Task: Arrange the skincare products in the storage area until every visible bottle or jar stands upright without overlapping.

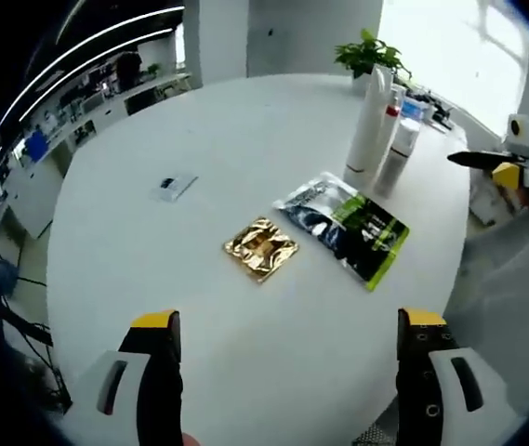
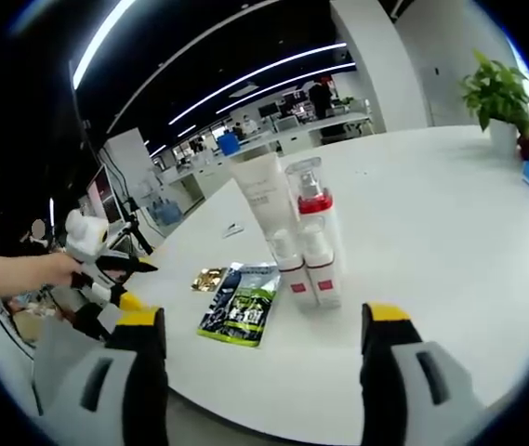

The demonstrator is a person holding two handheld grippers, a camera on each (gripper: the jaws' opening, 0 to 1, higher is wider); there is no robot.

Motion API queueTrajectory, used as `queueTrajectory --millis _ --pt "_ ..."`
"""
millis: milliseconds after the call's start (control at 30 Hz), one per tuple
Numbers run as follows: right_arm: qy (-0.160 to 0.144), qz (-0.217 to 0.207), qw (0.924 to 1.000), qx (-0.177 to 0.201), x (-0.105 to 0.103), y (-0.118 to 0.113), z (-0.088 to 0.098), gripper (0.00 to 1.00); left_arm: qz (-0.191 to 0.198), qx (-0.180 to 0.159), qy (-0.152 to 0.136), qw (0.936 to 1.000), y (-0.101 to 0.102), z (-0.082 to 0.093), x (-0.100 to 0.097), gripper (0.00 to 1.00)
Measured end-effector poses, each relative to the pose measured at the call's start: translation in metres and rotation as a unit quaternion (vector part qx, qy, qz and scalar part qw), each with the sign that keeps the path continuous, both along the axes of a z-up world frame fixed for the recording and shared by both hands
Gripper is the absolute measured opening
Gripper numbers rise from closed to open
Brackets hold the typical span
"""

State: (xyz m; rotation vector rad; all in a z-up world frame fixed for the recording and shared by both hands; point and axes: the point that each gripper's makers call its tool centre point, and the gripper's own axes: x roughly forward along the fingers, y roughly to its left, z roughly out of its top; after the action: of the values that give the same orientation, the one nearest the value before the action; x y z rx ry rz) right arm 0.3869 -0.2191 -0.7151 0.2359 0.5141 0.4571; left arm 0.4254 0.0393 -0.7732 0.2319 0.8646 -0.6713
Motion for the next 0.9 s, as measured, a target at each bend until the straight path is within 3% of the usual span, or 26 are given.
queueTrajectory --millis 267,900 --pt "0.001 -0.001 1.0000 0.000 0.000 0.000 -0.001 0.87 0.034 -0.026 -0.013 0.9990 0.001 0.003 -0.018 0.95" --pt "0.005 0.000 1.0000 -0.002 -0.001 0.000 -0.002 0.86 0.072 -0.035 -0.005 0.9968 0.014 -0.006 -0.047 0.91"
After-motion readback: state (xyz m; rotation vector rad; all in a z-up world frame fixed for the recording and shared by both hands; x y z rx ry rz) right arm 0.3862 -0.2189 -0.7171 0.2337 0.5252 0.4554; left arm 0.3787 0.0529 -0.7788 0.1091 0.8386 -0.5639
